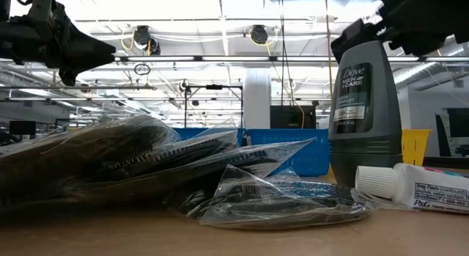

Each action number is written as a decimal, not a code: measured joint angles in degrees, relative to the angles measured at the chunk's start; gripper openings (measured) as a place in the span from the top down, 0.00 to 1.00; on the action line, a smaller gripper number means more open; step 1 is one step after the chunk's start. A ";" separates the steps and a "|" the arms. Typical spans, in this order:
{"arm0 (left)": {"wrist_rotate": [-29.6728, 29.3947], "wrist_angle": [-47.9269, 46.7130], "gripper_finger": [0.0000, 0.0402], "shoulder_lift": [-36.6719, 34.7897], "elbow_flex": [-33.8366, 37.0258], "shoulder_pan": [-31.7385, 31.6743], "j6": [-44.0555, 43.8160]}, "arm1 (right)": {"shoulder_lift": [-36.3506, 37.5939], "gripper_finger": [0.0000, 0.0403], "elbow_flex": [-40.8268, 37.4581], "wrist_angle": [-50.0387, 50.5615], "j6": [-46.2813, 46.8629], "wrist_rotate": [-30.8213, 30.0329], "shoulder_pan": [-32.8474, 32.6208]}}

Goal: Pick & Place Travel size toiletries
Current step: Put the black deodorant into the left yellow basket

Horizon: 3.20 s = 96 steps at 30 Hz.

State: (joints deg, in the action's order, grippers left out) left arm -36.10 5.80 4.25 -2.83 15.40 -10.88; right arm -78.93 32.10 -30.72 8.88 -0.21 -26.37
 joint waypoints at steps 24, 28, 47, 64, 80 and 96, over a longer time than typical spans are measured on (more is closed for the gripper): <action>0.01 -0.51 0.70 0.00 -0.04 0.00 0.44 | -11.11 0.30 0.05 -15.12 2.33 -0.17 -1.43; 0.02 -0.52 0.70 0.00 -0.04 0.00 0.42 | -14.52 0.30 0.67 -16.03 2.26 -1.57 -1.99; 0.02 -1.22 0.70 -0.01 -0.04 0.00 0.38 | -21.93 0.42 5.88 -17.30 -0.57 -1.07 -1.73; 0.02 -1.31 0.70 -0.02 -0.04 0.00 0.40 | -21.59 0.59 5.89 -16.77 -2.09 -1.25 -1.12; 0.02 -1.25 0.70 -0.01 -0.04 0.00 -0.49 | -0.89 0.59 5.88 -4.05 -5.51 -5.17 4.77; 4.27 5.24 0.70 6.24 -0.04 0.00 -4.55 | 2.79 0.59 5.88 -3.08 -4.94 -0.68 19.91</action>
State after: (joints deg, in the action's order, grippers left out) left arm -31.82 11.05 10.49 -2.87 15.40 -15.43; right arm -76.14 37.98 -33.80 3.94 -0.88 -6.46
